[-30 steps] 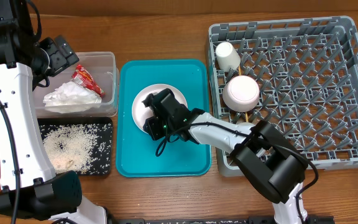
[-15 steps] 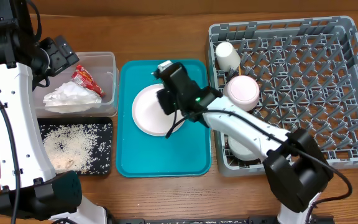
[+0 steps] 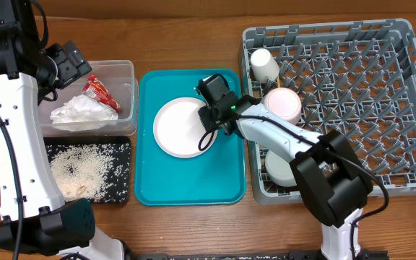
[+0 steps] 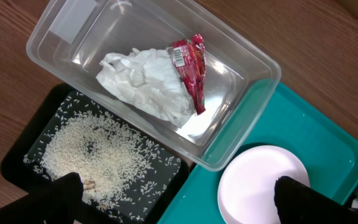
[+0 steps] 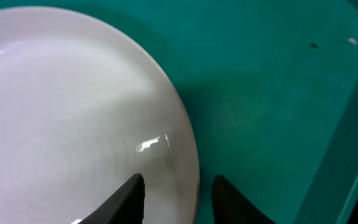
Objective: Sort waste into correct bins and load items into the dishwasher
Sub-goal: 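Lower the right gripper to the pink plate's edge and grasp it, then lift the pink plate and carry it right into the dish rack, then stand the pink plate upright in the rack's back slots and release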
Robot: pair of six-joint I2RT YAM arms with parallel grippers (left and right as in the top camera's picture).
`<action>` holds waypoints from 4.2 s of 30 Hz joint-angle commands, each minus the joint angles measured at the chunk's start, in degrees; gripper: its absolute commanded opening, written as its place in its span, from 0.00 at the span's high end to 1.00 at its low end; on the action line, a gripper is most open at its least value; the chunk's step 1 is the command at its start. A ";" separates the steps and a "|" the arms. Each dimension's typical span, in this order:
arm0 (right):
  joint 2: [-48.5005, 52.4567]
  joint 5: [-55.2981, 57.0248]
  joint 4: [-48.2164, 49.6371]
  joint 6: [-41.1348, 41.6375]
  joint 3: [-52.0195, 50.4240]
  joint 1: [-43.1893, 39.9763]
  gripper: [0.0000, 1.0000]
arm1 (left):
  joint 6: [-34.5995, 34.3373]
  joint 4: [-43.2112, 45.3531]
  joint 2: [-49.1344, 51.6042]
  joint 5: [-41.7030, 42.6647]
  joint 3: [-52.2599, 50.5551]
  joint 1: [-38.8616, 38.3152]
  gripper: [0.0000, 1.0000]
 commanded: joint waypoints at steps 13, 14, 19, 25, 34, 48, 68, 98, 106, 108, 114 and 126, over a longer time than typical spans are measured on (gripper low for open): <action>2.12 -3.69 -2.34 -0.24 0.66 -0.46 0.96 | 0.46 0.07 -0.61 0.22 0.33 -0.02 0.00; 1.88 -3.48 -2.49 -0.28 1.53 -0.48 0.96 | 0.46 0.07 -0.61 0.22 0.33 0.00 0.00; -3.39 4.50 -9.99 -0.48 11.37 -0.81 0.96 | 0.46 0.07 -0.61 0.22 0.33 0.00 0.00; -13.07 29.70 -21.64 -7.87 23.47 -0.90 0.96 | 0.46 0.07 -0.61 0.22 0.33 0.00 0.00; -23.26 64.02 -35.87 -8.94 24.83 -6.75 0.96 | 0.46 0.07 -0.61 0.22 0.33 0.00 0.00; -19.28 52.48 -35.26 -5.55 20.90 -28.63 0.96 | 0.46 0.07 -0.61 0.22 0.33 -0.02 0.00; -8.98 37.29 -33.14 -9.44 20.90 -29.31 0.96 | 0.46 0.07 -0.61 0.22 0.33 0.00 0.00; -13.09 -15.89 -31.82 -8.98 27.06 -24.61 0.00 | 0.46 0.07 -0.61 0.22 0.33 -0.02 0.00; -13.09 -21.14 -32.04 -9.03 27.04 -24.61 0.00 | 0.46 0.07 -0.61 0.22 0.33 -0.02 0.00; -13.09 -21.11 -32.04 -9.03 27.04 -24.61 0.00 | 0.46 0.07 -0.61 0.22 0.33 -0.02 0.00; -13.09 -21.11 -32.04 -9.03 27.04 -24.61 0.00 | 0.46 0.07 -0.61 0.22 0.33 -0.02 0.00; -13.09 -21.11 -32.04 -9.01 27.04 -24.61 0.00 | 0.46 0.07 -0.61 0.22 0.33 -0.02 0.00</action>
